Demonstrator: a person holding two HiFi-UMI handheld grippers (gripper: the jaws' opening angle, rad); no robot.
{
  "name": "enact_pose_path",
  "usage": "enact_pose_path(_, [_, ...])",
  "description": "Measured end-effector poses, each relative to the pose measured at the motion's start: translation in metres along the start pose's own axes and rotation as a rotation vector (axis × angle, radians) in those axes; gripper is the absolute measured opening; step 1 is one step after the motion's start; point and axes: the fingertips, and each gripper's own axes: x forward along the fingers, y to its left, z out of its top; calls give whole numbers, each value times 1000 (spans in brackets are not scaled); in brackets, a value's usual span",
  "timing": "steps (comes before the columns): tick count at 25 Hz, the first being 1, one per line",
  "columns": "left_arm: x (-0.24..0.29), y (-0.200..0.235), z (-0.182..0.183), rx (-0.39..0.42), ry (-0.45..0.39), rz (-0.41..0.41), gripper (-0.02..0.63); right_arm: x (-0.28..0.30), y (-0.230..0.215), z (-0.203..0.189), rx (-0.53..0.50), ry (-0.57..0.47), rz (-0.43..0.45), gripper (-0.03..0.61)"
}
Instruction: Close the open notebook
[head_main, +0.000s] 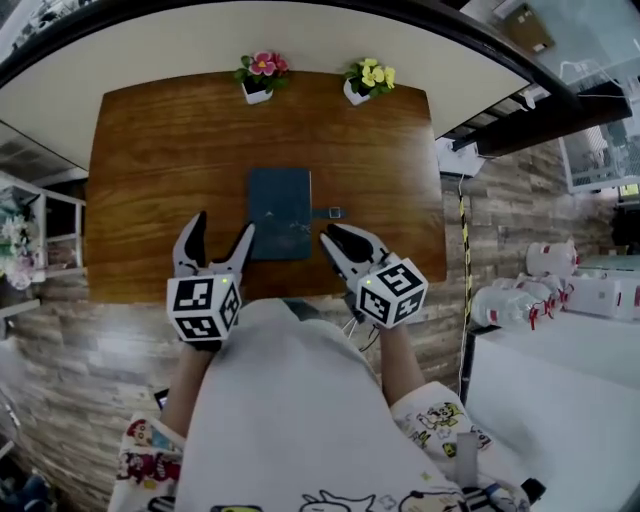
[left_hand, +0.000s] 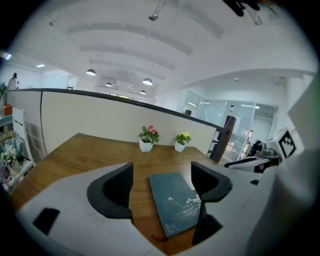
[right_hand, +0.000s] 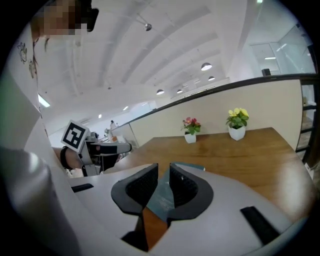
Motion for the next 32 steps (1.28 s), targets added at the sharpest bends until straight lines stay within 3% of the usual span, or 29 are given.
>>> enact_pose_path(8, [-27,21,38,-32,-111,0,342,10,21,52,-100,-107,19,46])
enact_pose_path(9, [-29,22,41,-36,-123,-2,299,8,22,58,-103,-124,20,44])
enact_pose_path(10, [-31,24,45,-39,-135,0,184,6,24,64,-106,-140,18,40])
enact_pose_path(11, [-33,25,48,-40,-147,2,129,4,25,69,-111,-154,14,38])
enact_pose_path(14, [-36,23,55,-36,-163,-16,126,-4,24,80,-129,-190,-9,33])
enact_pose_path(19, [-38,11,61,2,-163,-72,35,-16,20,87,-134,-229,-48,20])
enact_pose_path(32, [-39,4,59,2,-154,-129,2,-28,9,80,-118,-244,-141,0])
